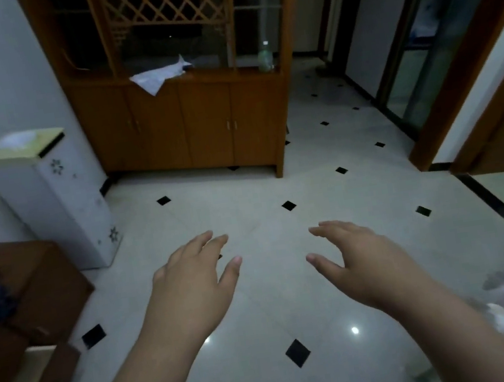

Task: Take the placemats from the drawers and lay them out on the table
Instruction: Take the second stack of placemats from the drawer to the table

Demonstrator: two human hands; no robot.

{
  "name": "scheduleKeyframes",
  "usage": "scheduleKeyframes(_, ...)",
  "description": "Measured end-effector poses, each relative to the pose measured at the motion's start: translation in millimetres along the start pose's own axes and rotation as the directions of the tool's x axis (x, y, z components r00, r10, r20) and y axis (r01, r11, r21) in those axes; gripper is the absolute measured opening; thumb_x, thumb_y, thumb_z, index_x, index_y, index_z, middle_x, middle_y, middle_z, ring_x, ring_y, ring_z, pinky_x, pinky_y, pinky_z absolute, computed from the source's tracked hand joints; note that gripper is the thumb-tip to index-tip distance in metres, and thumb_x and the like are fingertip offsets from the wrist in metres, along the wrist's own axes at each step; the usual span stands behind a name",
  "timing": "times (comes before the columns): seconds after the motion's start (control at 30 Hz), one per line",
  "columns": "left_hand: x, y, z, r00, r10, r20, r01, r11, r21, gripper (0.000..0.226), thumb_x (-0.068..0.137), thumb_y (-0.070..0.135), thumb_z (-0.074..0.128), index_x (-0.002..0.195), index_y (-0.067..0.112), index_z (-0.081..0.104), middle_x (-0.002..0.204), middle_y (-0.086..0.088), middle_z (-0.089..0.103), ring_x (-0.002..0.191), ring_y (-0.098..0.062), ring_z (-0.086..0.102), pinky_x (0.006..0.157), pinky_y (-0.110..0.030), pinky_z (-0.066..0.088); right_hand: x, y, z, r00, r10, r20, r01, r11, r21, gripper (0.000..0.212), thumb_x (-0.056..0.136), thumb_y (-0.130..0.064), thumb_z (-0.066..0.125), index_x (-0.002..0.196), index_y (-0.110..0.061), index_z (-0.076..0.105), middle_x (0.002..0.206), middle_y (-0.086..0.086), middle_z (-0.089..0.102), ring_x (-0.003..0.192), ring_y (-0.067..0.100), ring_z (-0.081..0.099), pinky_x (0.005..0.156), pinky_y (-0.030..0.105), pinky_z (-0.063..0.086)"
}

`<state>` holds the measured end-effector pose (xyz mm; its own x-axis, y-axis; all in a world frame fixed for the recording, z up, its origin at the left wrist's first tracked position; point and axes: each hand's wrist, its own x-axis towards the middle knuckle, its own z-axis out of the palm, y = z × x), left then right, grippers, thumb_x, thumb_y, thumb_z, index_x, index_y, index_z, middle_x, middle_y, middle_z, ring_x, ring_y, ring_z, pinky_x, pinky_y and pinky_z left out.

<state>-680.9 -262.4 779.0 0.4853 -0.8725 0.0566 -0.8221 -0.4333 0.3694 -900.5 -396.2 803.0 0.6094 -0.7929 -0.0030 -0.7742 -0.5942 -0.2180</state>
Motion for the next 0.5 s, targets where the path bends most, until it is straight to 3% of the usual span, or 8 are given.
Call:
scheduleKeyframes(0.27, 19.8, -89.6, -32.6, 0.980, -0.194, -0.046, 0.195, 0.981, 0.015, 0.054, 0.100, 0.061, 0.034, 0.151, 0.043, 0.036, 0.162, 0.018, 0.027, 0.147, -0.011, 0.028, 0.114, -0.042, 0.030, 90.8, -97.7, 25.4, 0.974, -0.221, 0.048, 0.220, 0.975, 0.030, 0.056, 0.097, -0.062, 0.042, 0.148, -0.041, 0.038, 0.155, -0.019, 0.037, 0.139, 0.007, 0.040, 0.110, 0.032, 0.040)
scheduleKeyframes(0.5, 30.7, -161.5, -53.4, 0.917, -0.385, -0.107, 0.391, 0.920, 0.041, 0.054, 0.101, 0.059, 0.036, 0.151, 0.041, 0.038, 0.160, 0.017, 0.031, 0.146, -0.011, 0.031, 0.113, -0.042, 0.033, 171.5, -182.2, 52.2, 0.895, -0.440, 0.073, 0.435, 0.897, 0.075, 0.053, 0.097, -0.060, 0.045, 0.146, -0.041, 0.041, 0.152, -0.020, 0.042, 0.133, 0.006, 0.046, 0.102, 0.029, 0.043)
